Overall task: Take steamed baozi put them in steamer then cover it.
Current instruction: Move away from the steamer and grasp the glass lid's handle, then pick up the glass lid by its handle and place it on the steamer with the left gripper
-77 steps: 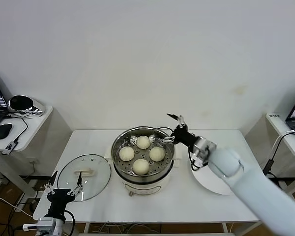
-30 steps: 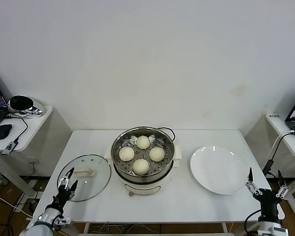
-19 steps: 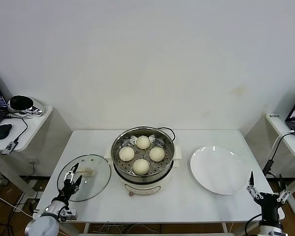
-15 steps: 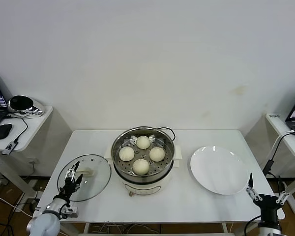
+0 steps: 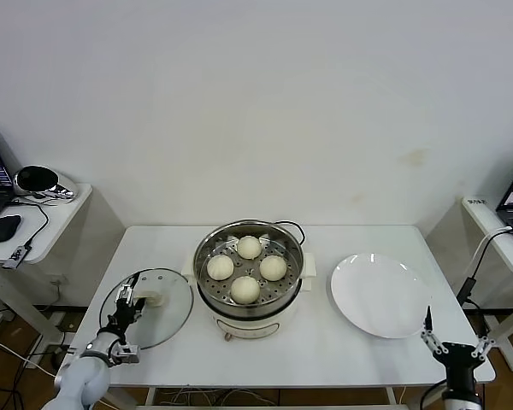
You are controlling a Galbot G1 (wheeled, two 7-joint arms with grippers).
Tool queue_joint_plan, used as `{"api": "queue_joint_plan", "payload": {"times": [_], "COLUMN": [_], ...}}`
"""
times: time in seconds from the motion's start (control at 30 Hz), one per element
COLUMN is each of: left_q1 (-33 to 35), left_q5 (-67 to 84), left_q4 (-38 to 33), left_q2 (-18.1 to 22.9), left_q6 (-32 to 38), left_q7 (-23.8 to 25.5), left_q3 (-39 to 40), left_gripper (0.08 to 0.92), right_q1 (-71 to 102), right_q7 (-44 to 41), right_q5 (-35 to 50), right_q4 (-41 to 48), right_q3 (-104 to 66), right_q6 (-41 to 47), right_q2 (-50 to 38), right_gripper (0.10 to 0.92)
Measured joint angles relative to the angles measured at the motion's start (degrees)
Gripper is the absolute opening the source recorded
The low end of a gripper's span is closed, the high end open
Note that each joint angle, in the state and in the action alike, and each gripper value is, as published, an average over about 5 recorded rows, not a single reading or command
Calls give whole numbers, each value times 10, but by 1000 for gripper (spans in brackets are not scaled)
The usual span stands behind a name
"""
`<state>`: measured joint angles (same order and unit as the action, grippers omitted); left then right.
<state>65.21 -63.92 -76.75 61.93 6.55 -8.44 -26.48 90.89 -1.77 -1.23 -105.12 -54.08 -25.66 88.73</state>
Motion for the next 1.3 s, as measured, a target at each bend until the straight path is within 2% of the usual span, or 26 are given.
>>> {"api": "queue_joint_plan", "payload": {"times": [0.37,0.67,0.77,1.07,1.3], "left_q1": [-26,-29,-25,11,68], "left_q5": [12,23,27,53,90], "left_q4": [37,55,51,-17,-102], "left_q2": [3,7,8,-9,-48], "left_q6": [3,12,14,3,-8], "left_q7": [0,-19,-30,-34,-14], "left_q3": [11,12,8,-19,-72], "left_gripper": [472,213,153,143,143], "right_q1": [4,6,6,8,8], "right_q7": [-5,-6,-7,-9,-10], "right_q5": [-1,1,0,0,1], "right_q4": [2,0,0,-3,-9], "right_q3": [13,17,21,28,39], "right_q6": [-1,-3,-3,-7,-7], "right_q2": [3,2,2,-1,-3], "right_gripper": [823,823,823,823,823]}}
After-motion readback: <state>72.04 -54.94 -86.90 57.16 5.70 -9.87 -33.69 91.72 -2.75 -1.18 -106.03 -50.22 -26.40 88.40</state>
